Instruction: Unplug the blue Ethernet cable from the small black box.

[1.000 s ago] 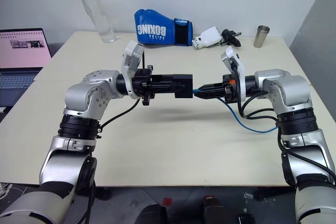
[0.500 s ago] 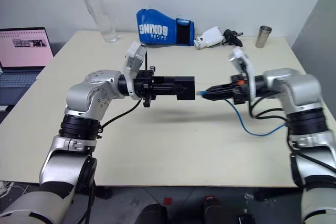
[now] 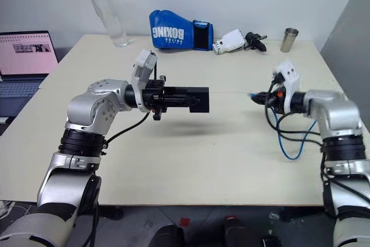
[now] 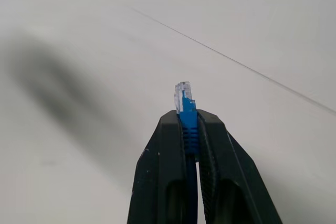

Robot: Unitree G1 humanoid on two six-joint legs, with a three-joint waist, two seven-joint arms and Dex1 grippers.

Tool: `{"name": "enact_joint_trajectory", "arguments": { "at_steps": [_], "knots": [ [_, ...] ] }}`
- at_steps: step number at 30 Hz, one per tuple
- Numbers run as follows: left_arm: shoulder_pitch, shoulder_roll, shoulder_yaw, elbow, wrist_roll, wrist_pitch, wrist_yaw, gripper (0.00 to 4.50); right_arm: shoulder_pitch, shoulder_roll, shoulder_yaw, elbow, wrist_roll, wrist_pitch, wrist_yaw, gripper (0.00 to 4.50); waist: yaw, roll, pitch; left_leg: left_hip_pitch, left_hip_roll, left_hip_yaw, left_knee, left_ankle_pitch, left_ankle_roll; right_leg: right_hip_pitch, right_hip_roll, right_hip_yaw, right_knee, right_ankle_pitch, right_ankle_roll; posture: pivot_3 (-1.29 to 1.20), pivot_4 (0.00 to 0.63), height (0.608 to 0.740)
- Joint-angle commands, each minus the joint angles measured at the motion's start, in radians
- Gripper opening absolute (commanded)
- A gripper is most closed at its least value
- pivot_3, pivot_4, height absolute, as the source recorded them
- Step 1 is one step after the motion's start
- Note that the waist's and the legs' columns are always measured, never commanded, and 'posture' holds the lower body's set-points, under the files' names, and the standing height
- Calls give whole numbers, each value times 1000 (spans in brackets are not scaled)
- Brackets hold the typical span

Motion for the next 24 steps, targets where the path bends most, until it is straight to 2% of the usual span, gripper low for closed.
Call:
{"name": "enact_joint_trajectory", "arguments": {
  "at_steps": [1, 5, 10, 12, 17, 24],
  "knots": [
    [3, 2, 23, -52, -20, 5, 15, 790, 40, 57, -76, -32, -68, -54, -230, 57, -1, 0, 0, 0, 0, 0, 0, 0, 0, 0, 0, 0, 0, 0, 0, 0, 150, 740],
    [6, -1, 24, -66, -27, 14, 26, 790, 95, 137, -87, -24, -126, -92, -399, 57, -1, 0, 0, 0, 0, 0, 0, 0, 0, -1, 0, 1, 0, 0, 0, 0, 150, 740],
    [9, -6, 23, -79, -28, 19, 37, 790, 125, 193, -84, -44, -128, -86, -438, 57, -2, 0, 0, 0, 0, 0, -1, 0, 0, 0, 0, 1, 0, 0, 0, 0, 150, 740],
    [10, -8, 23, -84, -28, 20, 42, 790, 139, 207, -79, -55, -125, -80, -439, 754, -2, 0, 0, 0, 0, 0, -1, 0, 0, 0, 0, 0, 0, 0, 0, 0, 150, 740],
    [14, -6, 26, -91, -31, 22, 44, 790, 148, 204, -78, -82, -119, -71, -422, 2069, -3, 0, 0, 0, 0, 0, -1, 0, 0, 0, 0, 1, 0, 0, 0, 0, 150, 740],
    [15, -8, 27, -89, -31, 20, 48, 790, 162, 183, -103, -210, -61, 13, -359, 3579, -2, 0, 0, 0, 0, 0, -1, 0, 0, 0, 0, 0, 0, 0, 0, 0, 150, 740]
  ]
}}
